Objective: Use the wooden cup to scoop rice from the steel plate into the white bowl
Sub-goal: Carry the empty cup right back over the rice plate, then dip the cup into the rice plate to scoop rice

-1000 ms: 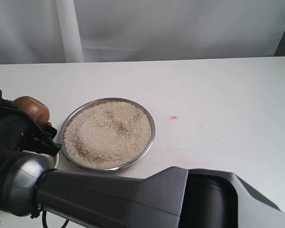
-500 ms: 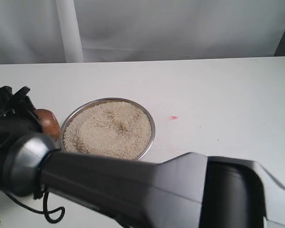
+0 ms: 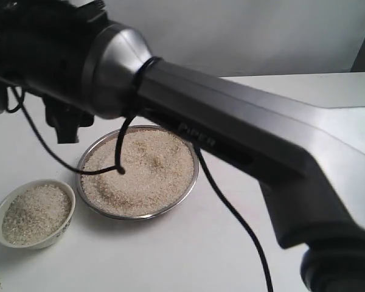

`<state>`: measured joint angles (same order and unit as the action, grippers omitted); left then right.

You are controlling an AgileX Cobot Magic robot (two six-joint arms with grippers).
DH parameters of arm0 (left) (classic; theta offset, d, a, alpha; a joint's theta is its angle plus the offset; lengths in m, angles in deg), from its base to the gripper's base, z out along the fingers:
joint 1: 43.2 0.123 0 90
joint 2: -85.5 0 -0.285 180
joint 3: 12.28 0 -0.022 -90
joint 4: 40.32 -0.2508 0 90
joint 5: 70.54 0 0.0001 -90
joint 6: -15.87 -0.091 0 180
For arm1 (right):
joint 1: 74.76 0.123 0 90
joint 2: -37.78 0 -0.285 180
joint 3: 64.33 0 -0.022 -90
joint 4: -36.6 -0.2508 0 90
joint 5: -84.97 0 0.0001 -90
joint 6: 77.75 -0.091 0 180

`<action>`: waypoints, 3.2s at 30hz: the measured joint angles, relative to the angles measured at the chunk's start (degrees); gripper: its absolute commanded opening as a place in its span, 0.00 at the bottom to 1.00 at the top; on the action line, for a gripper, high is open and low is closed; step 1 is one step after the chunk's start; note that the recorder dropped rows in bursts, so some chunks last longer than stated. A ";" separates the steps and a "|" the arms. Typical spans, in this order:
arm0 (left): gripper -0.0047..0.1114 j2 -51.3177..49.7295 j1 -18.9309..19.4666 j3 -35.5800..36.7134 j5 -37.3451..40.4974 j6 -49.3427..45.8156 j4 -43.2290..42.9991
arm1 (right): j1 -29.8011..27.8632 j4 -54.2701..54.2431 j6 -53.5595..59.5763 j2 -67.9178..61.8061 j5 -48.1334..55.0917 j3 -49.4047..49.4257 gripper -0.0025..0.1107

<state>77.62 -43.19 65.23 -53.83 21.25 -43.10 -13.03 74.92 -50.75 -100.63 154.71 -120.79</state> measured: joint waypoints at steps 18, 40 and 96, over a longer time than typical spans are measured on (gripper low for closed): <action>0.04 0.00 0.00 0.00 0.00 0.00 0.00 | -8.14 13.90 4.74 -2.34 0.23 21.16 0.02; 0.04 0.00 0.00 0.00 0.00 0.00 0.00 | -8.02 15.49 10.12 -4.07 -6.44 31.39 0.02; 0.04 0.00 0.00 0.00 0.00 0.00 0.00 | -4.81 -0.07 1.63 -4.38 -18.91 31.43 0.02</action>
<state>77.62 -43.19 65.23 -53.83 21.25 -43.10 -17.84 74.85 -49.12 -105.01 135.80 -89.36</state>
